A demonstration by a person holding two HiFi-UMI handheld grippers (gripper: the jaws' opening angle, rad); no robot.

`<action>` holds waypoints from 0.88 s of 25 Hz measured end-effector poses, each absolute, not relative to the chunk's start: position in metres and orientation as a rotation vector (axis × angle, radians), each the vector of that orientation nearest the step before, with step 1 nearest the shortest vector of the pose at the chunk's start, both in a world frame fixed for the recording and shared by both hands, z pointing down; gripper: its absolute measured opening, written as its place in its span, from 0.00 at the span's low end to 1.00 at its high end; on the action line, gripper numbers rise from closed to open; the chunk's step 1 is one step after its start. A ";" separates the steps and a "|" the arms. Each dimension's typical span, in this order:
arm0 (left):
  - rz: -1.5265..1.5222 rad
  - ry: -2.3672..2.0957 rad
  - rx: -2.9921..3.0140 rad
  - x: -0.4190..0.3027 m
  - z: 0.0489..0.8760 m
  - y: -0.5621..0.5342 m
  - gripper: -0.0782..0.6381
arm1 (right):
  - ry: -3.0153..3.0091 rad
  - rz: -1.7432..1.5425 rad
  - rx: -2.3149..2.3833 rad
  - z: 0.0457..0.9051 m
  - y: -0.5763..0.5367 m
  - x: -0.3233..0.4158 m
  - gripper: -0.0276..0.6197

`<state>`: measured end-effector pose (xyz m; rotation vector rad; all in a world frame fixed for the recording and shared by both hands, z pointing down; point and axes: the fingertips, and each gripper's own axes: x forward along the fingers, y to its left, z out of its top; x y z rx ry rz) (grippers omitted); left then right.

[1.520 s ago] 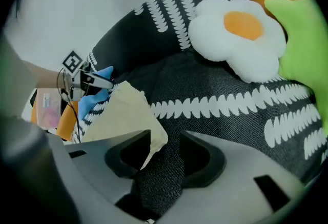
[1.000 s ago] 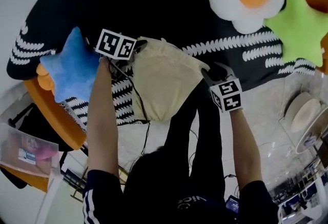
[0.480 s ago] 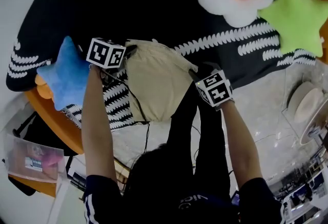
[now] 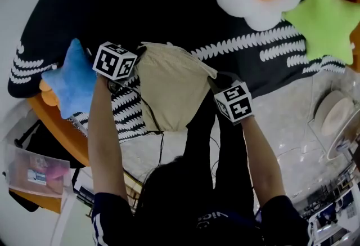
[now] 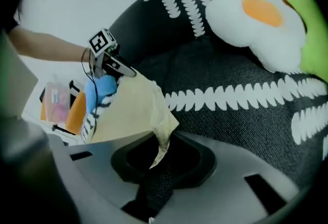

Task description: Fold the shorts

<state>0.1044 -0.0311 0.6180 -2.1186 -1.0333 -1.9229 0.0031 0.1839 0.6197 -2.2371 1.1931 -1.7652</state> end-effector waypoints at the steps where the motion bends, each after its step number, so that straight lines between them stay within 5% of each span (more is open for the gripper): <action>1: -1.918 -1.029 -2.128 0.106 0.617 -0.032 0.16 | 1.206 -1.715 -2.180 0.615 0.181 0.006 0.20; 3: -1.923 -1.020 -2.138 0.107 0.616 -0.035 0.16 | 1.215 -1.667 -1.957 0.609 0.172 0.007 0.40; 6: -1.943 -0.990 -2.142 0.104 0.620 -0.040 0.16 | 1.081 -1.649 -1.669 0.612 0.165 0.017 0.50; 8: -1.953 -0.963 -2.159 0.103 0.624 -0.040 0.16 | 0.960 -1.643 -1.657 0.620 0.174 0.032 0.22; 10: -1.958 -0.948 -2.181 0.105 0.626 -0.038 0.16 | 0.949 -1.664 -1.709 0.625 0.181 0.038 0.12; 15: -1.930 -0.939 -2.221 0.115 0.606 -0.038 0.15 | 1.039 -1.624 -1.931 0.607 0.188 0.058 0.11; 22: -1.647 -0.843 -2.607 0.204 0.541 -0.025 0.15 | 1.349 -1.378 -2.335 0.536 0.210 0.178 0.11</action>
